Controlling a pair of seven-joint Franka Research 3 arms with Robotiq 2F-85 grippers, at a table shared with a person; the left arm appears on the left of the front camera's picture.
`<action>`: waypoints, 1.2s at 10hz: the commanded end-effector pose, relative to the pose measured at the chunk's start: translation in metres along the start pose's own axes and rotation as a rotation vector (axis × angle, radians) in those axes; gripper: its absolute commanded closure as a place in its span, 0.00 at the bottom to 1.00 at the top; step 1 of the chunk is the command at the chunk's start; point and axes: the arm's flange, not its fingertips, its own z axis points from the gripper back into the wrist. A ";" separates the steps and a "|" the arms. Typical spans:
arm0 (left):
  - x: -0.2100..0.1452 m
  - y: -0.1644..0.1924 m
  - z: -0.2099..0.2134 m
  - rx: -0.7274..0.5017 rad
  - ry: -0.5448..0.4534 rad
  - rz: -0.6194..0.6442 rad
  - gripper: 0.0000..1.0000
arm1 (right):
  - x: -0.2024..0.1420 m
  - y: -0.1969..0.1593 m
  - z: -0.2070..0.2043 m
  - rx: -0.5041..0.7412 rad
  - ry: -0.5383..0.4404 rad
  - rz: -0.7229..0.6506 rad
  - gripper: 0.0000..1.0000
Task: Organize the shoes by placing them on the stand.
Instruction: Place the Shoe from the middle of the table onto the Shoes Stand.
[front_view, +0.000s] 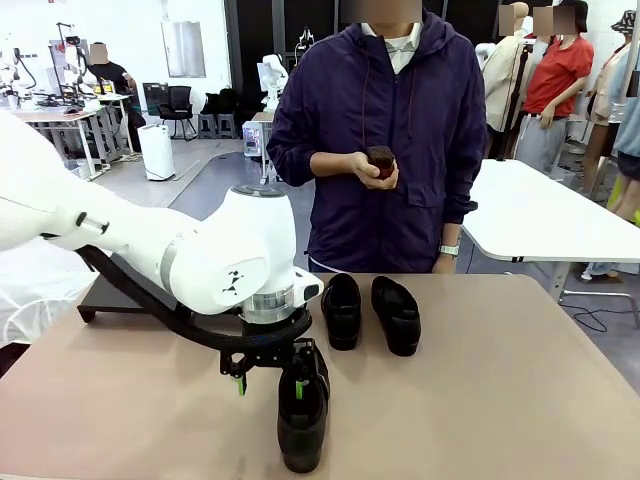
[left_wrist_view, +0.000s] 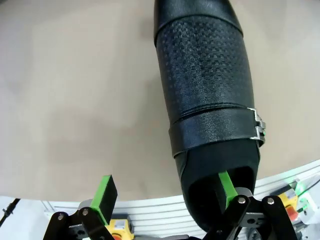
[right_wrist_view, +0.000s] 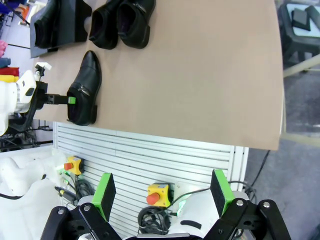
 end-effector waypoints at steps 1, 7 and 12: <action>0.005 -0.008 -0.007 0.037 0.017 0.034 0.00 | 0.001 -0.001 0.003 0.010 0.001 0.019 0.00; 0.004 -0.013 -0.013 0.023 -0.005 0.011 1.00 | 0.001 -0.001 0.003 0.010 0.001 0.019 0.00; 0.004 -0.017 -0.013 0.023 -0.009 -0.012 1.00 | 0.001 -0.001 0.003 0.010 0.001 0.019 0.00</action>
